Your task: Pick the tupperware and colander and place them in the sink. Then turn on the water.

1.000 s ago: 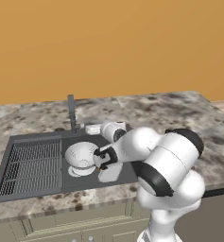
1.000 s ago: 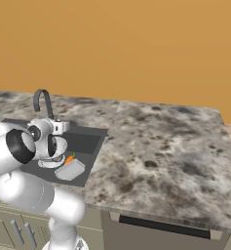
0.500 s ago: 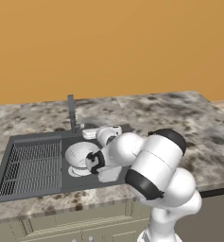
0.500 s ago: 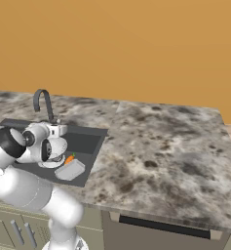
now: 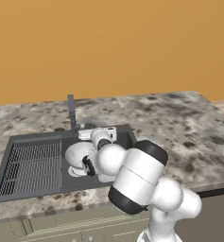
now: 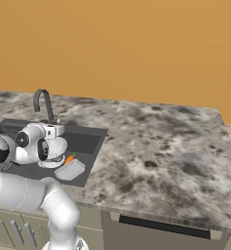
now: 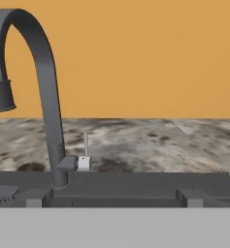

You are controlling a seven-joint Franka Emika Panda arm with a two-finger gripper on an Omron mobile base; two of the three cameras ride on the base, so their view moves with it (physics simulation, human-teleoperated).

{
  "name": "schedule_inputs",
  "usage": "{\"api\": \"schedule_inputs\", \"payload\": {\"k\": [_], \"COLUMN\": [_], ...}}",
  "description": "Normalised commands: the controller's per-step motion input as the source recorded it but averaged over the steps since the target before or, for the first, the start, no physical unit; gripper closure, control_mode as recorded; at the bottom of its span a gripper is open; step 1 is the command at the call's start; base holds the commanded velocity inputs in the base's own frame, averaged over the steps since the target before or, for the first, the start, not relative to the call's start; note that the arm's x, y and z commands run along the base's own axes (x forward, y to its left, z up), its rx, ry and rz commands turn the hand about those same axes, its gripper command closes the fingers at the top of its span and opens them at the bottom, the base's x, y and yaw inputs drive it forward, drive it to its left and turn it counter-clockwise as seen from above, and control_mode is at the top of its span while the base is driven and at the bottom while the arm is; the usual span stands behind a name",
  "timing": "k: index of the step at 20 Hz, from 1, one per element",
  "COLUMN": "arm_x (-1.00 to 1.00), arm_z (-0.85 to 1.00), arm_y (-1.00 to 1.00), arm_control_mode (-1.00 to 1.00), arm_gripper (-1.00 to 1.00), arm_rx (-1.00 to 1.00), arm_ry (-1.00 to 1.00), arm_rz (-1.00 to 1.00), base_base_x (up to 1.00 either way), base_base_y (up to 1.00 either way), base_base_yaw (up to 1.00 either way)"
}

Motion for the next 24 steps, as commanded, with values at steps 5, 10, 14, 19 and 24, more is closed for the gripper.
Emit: {"api": "schedule_inputs", "payload": {"k": [5, 10, 14, 19, 24], "arm_x": [0.31, 0.12, 0.10, 0.15, 0.15], "arm_z": [0.00, 0.00, -0.03, -0.12, -0.06], "arm_y": [0.11, 0.03, 0.03, 0.00, 0.00], "arm_control_mode": [-1.00, -1.00, -1.00, -1.00, -1.00], "arm_gripper": [-1.00, -1.00, -1.00, -1.00, -1.00], "arm_rx": [0.00, 0.00, 0.00, 0.00, 0.00], "arm_ry": [0.00, 0.00, 0.00, -0.01, 0.00], "arm_rz": [-0.02, 0.00, 0.00, 0.00, 0.00], "base_base_x": [0.00, 0.00, 0.00, 0.00, 0.00], "base_base_y": [0.00, 0.00, 0.00, 0.00, 0.00], "base_base_yaw": [0.00, 0.00, 0.00, 0.00, 0.00]}}
